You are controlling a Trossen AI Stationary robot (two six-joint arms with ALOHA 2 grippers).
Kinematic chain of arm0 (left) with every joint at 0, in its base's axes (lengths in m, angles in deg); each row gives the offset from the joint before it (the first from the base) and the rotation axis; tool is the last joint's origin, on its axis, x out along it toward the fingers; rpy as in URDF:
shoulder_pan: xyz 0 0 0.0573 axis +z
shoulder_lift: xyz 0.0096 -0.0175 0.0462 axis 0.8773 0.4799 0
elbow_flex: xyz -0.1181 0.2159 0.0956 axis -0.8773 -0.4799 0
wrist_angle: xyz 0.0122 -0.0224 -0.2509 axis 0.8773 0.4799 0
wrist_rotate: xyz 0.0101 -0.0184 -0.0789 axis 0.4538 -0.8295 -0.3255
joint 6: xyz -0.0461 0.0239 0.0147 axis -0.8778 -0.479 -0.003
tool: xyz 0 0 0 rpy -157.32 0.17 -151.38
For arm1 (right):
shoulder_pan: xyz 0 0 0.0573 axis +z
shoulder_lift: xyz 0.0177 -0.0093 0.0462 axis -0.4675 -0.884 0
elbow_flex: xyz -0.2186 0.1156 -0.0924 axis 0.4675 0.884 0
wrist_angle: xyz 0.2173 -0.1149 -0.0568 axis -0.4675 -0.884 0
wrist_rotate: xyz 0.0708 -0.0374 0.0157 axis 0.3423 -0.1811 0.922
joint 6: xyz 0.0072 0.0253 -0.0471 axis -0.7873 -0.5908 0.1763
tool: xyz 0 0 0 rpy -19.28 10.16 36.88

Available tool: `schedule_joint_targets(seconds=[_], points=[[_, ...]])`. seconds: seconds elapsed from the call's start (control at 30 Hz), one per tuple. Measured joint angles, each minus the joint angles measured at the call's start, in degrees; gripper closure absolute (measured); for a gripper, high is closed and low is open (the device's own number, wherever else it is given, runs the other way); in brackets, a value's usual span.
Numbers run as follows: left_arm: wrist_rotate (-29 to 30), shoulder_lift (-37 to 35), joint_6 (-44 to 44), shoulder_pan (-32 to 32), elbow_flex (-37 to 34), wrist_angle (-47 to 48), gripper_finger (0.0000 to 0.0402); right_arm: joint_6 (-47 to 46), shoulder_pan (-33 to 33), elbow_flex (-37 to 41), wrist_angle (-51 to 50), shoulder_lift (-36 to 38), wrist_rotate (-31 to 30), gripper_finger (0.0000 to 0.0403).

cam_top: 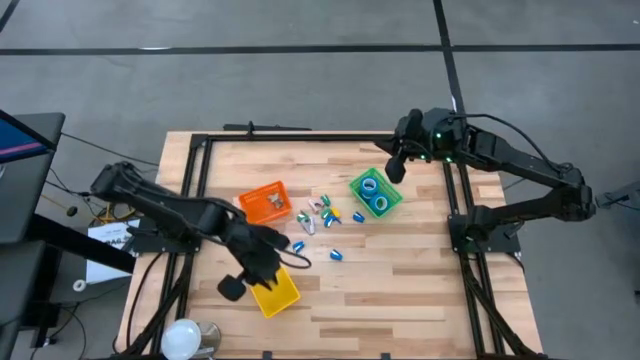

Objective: Pick and place Stapler, Stapler remover, tape
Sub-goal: Put the yellow stapler into the yellow basket

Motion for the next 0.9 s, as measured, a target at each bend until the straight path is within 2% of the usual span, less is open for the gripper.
schedule_joint_targets(seconds=[0.63,0.9], points=[[0.2,16.6,0.0,-0.6,0.0,0.7,0.0341,2.4,2.8,0.0,0.7,-0.4,2.2,0.0403],[1.7,21.5,0.1,-0.6,0.0,4.6,0.0341,2.4,3.8,0.0,0.7,-0.4,2.2,0.0403]])
